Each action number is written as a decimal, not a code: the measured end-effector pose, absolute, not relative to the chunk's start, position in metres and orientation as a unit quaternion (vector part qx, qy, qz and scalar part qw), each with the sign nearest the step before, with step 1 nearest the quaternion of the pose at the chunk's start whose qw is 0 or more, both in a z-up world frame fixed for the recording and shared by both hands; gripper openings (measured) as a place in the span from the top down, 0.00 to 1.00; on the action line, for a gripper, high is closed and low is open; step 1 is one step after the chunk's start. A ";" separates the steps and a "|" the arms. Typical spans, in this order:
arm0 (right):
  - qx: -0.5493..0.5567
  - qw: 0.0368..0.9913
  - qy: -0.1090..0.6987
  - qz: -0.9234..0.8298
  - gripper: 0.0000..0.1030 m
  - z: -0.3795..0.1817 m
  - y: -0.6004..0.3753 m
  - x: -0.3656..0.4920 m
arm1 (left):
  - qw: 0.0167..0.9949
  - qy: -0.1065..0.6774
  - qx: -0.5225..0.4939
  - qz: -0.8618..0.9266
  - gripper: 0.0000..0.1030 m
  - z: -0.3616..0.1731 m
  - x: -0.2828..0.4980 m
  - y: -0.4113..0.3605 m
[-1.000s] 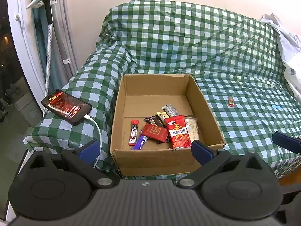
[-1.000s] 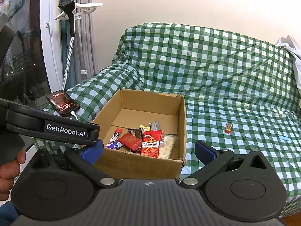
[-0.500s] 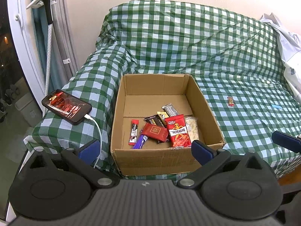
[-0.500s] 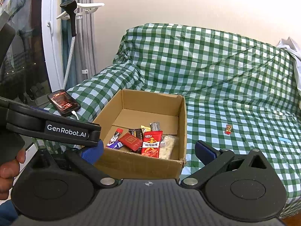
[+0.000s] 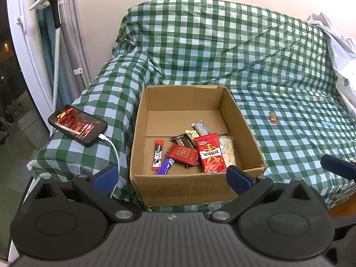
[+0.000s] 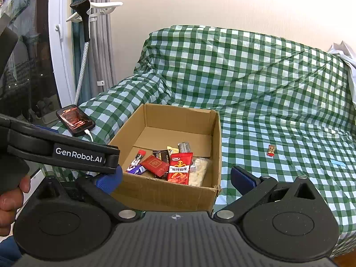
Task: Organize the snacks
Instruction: 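Lift both open tools up and back from the box, then move both tools toward the small candy and blue stick on the bed, then grasp the small wrapped candy with left tool while right tool grasps blue stick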
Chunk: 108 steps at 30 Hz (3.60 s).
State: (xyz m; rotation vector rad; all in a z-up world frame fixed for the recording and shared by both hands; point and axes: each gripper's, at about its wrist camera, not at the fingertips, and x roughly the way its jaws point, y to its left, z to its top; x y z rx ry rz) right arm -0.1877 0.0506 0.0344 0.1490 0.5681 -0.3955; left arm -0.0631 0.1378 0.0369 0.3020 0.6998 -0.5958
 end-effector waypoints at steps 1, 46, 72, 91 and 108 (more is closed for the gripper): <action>0.073 0.938 0.278 -0.194 0.01 0.035 0.050 -0.187 | 0.885 0.337 0.145 -0.287 0.00 0.037 -0.062 0.137; 0.164 0.910 0.298 -0.238 0.01 0.000 -0.027 -0.194 | 0.850 0.366 0.222 -0.308 0.00 0.013 -0.045 0.055; 0.268 0.747 0.186 -0.579 0.01 -0.083 -0.413 -0.282 | 0.793 0.365 0.280 -0.399 0.00 -0.058 0.007 -0.267; 0.249 0.675 0.250 -0.648 0.00 -0.256 -0.641 -0.206 | 0.750 0.466 0.264 -0.388 0.00 -0.231 0.091 -0.437; 0.237 0.751 0.207 -0.580 0.87 -0.178 -0.553 -0.229 | 0.775 0.433 0.225 -0.402 0.82 -0.125 0.060 -0.368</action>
